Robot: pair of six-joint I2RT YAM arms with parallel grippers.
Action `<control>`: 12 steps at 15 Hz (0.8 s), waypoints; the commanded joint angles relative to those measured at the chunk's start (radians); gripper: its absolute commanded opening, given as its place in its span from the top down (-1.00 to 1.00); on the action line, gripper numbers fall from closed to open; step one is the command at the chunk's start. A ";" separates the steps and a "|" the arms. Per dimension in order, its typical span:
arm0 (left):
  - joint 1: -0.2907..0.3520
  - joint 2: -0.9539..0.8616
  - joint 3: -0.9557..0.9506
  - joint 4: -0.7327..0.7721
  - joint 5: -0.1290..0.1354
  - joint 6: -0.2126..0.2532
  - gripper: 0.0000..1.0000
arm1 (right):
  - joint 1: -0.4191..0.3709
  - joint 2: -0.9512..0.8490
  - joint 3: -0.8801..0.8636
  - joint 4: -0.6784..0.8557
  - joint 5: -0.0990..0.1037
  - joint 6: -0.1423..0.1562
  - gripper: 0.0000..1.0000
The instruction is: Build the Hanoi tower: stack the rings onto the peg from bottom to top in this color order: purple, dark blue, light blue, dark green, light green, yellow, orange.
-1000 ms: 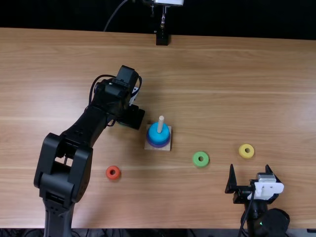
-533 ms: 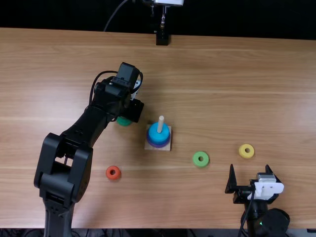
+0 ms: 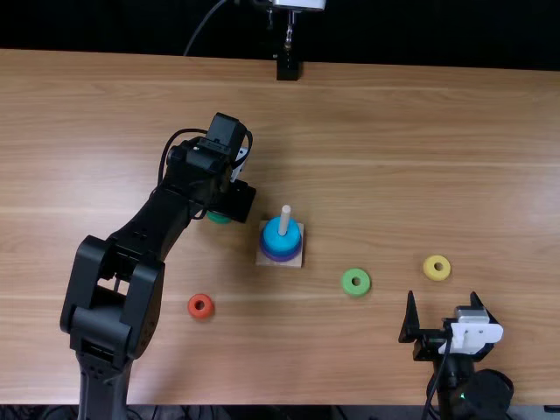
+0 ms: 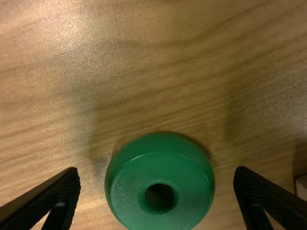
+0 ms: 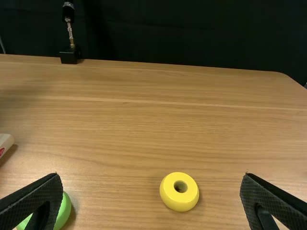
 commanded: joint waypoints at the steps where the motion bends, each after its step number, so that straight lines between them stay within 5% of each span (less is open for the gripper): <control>1: -0.013 0.027 0.003 -0.004 -0.003 0.009 -1.00 | -0.008 -0.013 -0.064 -0.074 0.007 -0.004 -1.00; 12: -0.013 0.026 -0.025 -0.087 -0.001 0.011 -1.00 | -0.008 -0.013 -0.064 -0.074 0.006 -0.004 -1.00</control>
